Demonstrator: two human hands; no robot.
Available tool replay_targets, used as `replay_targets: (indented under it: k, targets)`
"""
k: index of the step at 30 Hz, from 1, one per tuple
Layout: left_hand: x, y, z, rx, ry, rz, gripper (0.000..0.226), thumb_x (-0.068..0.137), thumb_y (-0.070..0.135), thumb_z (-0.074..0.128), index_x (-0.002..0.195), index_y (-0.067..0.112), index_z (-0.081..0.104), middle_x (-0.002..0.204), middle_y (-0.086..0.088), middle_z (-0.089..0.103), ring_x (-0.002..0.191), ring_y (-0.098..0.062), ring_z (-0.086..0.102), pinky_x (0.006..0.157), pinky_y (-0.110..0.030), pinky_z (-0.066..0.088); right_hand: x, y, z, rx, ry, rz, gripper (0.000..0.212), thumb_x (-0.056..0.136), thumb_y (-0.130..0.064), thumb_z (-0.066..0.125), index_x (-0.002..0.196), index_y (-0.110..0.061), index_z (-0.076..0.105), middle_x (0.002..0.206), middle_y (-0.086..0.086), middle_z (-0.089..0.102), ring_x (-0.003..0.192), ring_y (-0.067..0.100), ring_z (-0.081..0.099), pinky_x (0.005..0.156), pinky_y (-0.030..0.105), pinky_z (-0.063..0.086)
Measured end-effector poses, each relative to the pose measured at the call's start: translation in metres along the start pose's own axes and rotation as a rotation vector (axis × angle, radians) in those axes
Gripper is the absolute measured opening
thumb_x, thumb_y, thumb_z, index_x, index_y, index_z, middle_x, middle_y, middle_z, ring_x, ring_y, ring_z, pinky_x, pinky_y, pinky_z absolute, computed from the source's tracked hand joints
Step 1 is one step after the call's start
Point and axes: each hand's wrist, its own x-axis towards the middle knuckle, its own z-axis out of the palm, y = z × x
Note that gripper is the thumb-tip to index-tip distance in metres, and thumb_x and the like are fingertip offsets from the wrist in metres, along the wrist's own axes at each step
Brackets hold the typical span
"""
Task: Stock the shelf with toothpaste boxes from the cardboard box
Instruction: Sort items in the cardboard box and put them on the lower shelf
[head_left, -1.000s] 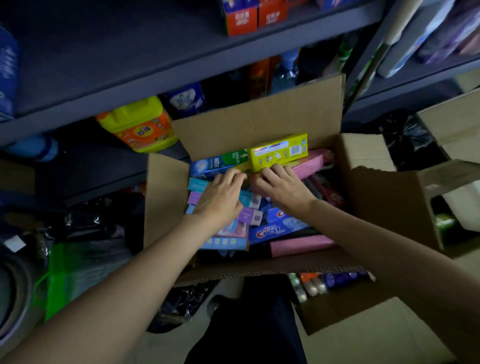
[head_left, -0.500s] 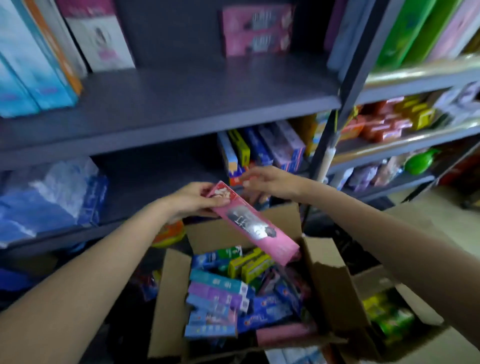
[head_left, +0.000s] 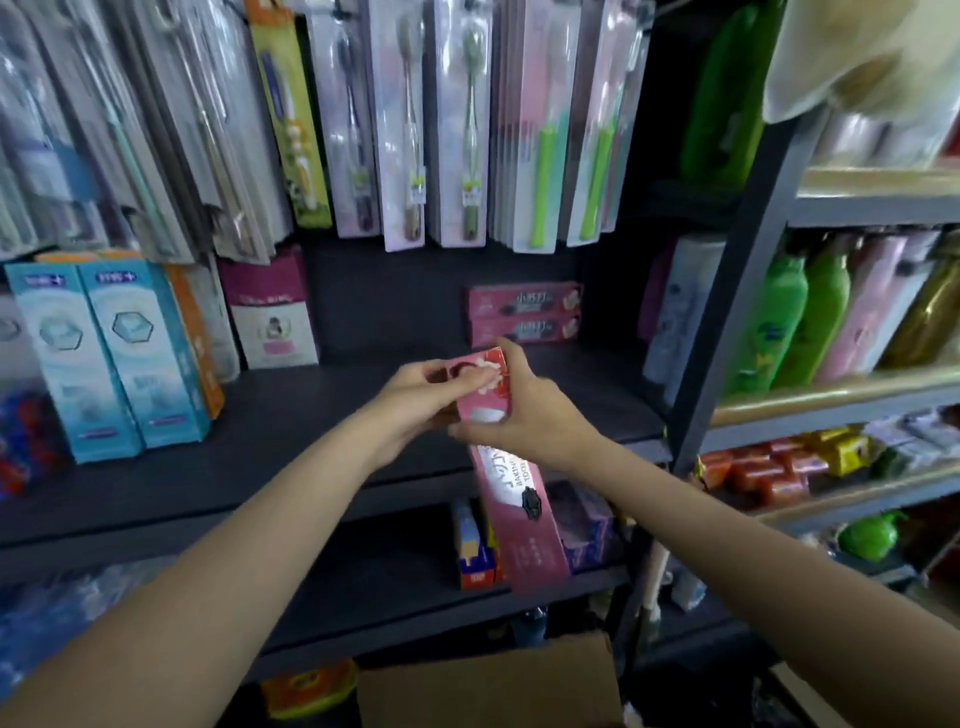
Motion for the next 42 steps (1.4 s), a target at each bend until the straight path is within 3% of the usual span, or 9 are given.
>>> replay_targets:
  k: [3,6,10,12,15,18,23,28,42]
  targets:
    - [0.022,-0.001,-0.001,-0.091,0.053,0.031,0.048,0.072,0.043,0.072,0.105,0.011,0.059,0.105,-0.007,0.067,0.096,-0.018,0.064,0.09,-0.03,0.051,0.026,0.012,-0.005,0.284,0.24,0.169,0.06,0.072,-0.04,0.073,0.114,-0.017,0.036,0.1,-0.001,0.06,0.093,0.021,0.061,0.084,0.038,0.052]
    - [0.034,-0.021,-0.008,0.32,-0.093,-0.076,0.051,0.071,0.046,0.074,0.112,0.022,0.056,0.108,0.005,0.063,0.097,-0.007,0.06,0.083,-0.018,0.048,0.058,0.048,-0.012,0.773,0.391,0.453,0.076,0.069,-0.038,0.077,0.127,-0.01,0.037,0.114,0.006,0.059,0.102,0.023,0.06,0.088,0.042,0.053]
    - [0.06,-0.043,-0.007,0.52,-0.043,-0.091,0.037,0.085,0.023,0.065,0.119,0.021,0.05,0.108,0.003,0.059,0.092,-0.011,0.058,0.068,-0.022,0.052,0.085,0.096,-0.012,0.98,0.381,0.652,0.069,0.077,-0.031,0.074,0.129,-0.007,0.035,0.117,0.013,0.058,0.089,0.023,0.063,0.056,0.031,0.057]
    - [0.078,-0.044,-0.004,0.525,0.005,-0.066,0.04,0.086,0.02,0.064,0.123,0.019,0.049,0.112,0.0,0.058,0.094,-0.015,0.058,0.068,-0.025,0.054,0.091,0.114,-0.009,0.924,0.38,0.679,0.069,0.082,-0.03,0.071,0.134,-0.01,0.029,0.125,0.016,0.052,0.092,0.026,0.062,0.05,0.029,0.056]
    - [0.109,-0.043,-0.003,0.607,0.017,-0.043,0.039,0.087,0.017,0.063,0.123,0.016,0.05,0.108,0.0,0.058,0.089,-0.016,0.06,0.076,-0.029,0.056,0.097,0.135,-0.012,0.246,0.304,0.595,0.074,0.089,-0.032,0.061,0.147,-0.02,0.017,0.147,0.018,0.021,0.122,0.037,0.044,0.085,0.038,0.051]
    - [0.139,-0.043,-0.001,0.646,0.018,-0.05,0.041,0.086,0.015,0.064,0.124,0.016,0.05,0.106,0.001,0.058,0.089,-0.016,0.06,0.077,-0.028,0.056,0.102,0.139,-0.012,-0.198,0.155,0.259,0.057,0.09,-0.016,0.054,0.143,-0.019,0.032,0.149,0.015,0.02,0.132,0.033,0.035,0.104,0.031,0.035]
    - [0.171,-0.043,0.013,0.61,0.335,0.006,0.04,0.09,0.012,0.056,0.129,0.014,0.045,0.123,-0.008,0.057,0.112,-0.022,0.055,0.091,-0.025,0.043,0.128,0.141,0.005,-0.355,-0.131,0.166,0.073,0.092,-0.007,0.048,0.15,-0.031,0.01,0.158,0.005,-0.003,0.142,0.036,0.014,0.116,0.04,0.024]
    - [0.166,-0.056,0.016,0.617,0.379,0.06,0.045,0.091,0.004,0.048,0.134,0.015,0.04,0.133,-0.007,0.045,0.115,-0.021,0.052,0.101,-0.032,0.043,0.162,0.143,0.005,-0.304,-0.146,0.263,0.079,0.092,0.0,0.044,0.15,-0.03,0.0,0.157,0.003,-0.016,0.145,0.03,0.01,0.112,0.034,0.028]
    - [0.125,-0.075,-0.016,0.632,0.489,0.148,0.036,0.09,0.003,0.049,0.125,0.01,0.048,0.128,-0.006,0.047,0.105,-0.017,0.056,0.086,-0.018,0.042,0.158,0.11,0.025,-0.197,-0.024,0.242,0.079,0.089,0.002,0.045,0.151,-0.024,0.004,0.157,0.014,-0.009,0.139,0.037,0.023,0.111,0.039,0.031]
